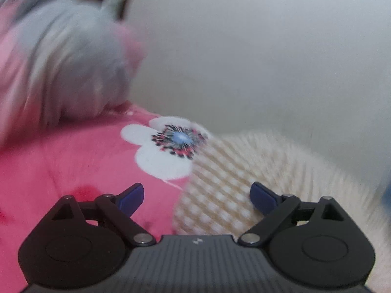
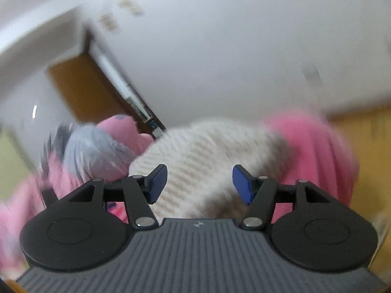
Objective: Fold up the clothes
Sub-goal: 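Lower the coat bundle onto the bed's end and open both grippers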
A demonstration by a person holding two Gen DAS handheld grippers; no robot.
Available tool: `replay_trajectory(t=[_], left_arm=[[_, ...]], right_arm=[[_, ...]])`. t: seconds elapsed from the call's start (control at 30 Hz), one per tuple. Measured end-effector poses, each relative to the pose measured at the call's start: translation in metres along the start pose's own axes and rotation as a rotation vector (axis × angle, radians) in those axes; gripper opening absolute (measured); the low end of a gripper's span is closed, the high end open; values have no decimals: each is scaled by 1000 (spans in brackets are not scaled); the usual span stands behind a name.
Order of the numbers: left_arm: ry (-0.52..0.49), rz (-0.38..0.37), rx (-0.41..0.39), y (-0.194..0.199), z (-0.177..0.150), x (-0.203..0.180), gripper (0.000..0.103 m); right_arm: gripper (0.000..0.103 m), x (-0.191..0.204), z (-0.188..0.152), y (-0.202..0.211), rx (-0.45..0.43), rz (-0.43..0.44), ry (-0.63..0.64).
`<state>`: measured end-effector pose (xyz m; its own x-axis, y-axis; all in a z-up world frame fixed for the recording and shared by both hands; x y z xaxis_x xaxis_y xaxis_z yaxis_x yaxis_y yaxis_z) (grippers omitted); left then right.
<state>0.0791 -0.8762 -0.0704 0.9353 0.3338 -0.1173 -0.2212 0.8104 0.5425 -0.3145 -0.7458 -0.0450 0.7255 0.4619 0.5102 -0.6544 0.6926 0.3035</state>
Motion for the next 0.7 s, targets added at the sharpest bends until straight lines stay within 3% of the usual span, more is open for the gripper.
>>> replay_trajectory(t=[0.07,0.17,0.23,0.3,0.43,0.57,0.63,0.7], left_arm=[[-66,75,17,13,-5,-17,101],[-13,63,95,24,-2,-8,103],[41,51,128,35,0,1,101],[99,54,117,58,3,14,99],[134,71,66,128,2,28,99],[58,33,48,213,-20,19,101],[27,0,39,257,-38,11,103],[9,-45,13,300,-58,4,103]], right_arm=[[51,32,2,-13,29,26,134],[41,60,-26,-42,130,-3,291],[40,47,-58,-68,241,-41,298],[40,40,-65,-67,200,-25,277],[43,57,-58,-13,165,-41,239],[50,67,-83,45,213,-59,236],[56,72,-101,71,251,-78,228],[69,79,-120,97,272,-95,242]])
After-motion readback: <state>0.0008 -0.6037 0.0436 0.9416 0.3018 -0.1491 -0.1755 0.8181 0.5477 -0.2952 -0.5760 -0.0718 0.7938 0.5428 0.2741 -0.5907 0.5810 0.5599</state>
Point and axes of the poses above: each gripper's, at about its wrist camera, not at the fingertips, and y roughly against the way its jaws point, x to its left, z to its top, the point moved 5 cm from there along -y, roughly the way its jaws point, and after that the axes turned 4 degrees about x, right-handed, at the moved point
